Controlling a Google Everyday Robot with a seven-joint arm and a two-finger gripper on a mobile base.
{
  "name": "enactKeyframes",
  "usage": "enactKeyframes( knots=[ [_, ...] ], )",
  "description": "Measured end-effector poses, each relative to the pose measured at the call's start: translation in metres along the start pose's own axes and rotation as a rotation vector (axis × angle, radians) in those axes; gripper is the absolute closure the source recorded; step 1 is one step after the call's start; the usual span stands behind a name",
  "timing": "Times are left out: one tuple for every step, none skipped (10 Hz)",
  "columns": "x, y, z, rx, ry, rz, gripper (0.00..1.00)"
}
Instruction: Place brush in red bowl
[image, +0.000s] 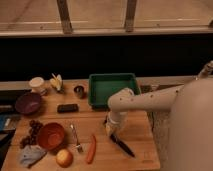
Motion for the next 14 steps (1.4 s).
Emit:
enactKeyframes(
  knots=[
    [0.0, 0.0, 0.0, 0.001, 0.0, -0.003, 1.0],
    [0.0, -0.001, -0.001, 0.002, -0.004, -0.007, 1.0],
    [-0.004, -0.003, -0.009, 0.008, -0.019, -0.016, 1.0],
    [-0.008, -0.005, -0.019, 0.015, -0.032, -0.025, 1.0],
    [-0.014, -0.008, -0.035, 0.024, -0.056, -0.037, 1.0],
    [-0.021, -0.011, -0.053, 0.033, -0.082, -0.051, 1.0],
    [-0.032, -0.012, -0.075, 0.042, -0.12, -0.072, 1.0],
    [-0.044, -0.009, -0.093, 0.047, -0.155, -0.096, 1.0],
    [-0.057, -0.003, -0.11, 0.049, -0.193, -0.124, 1.0],
    [-0.073, 0.007, -0.128, 0.044, -0.236, -0.163, 1.0],
    [-0.087, 0.02, -0.137, 0.038, -0.262, -0.202, 1.0],
    [-0.104, 0.039, -0.145, 0.03, -0.284, -0.252, 1.0],
    [-0.119, 0.06, -0.153, 0.019, -0.301, -0.309, 1.0],
    [-0.129, 0.077, -0.157, 0.009, -0.309, -0.351, 1.0]
  ],
)
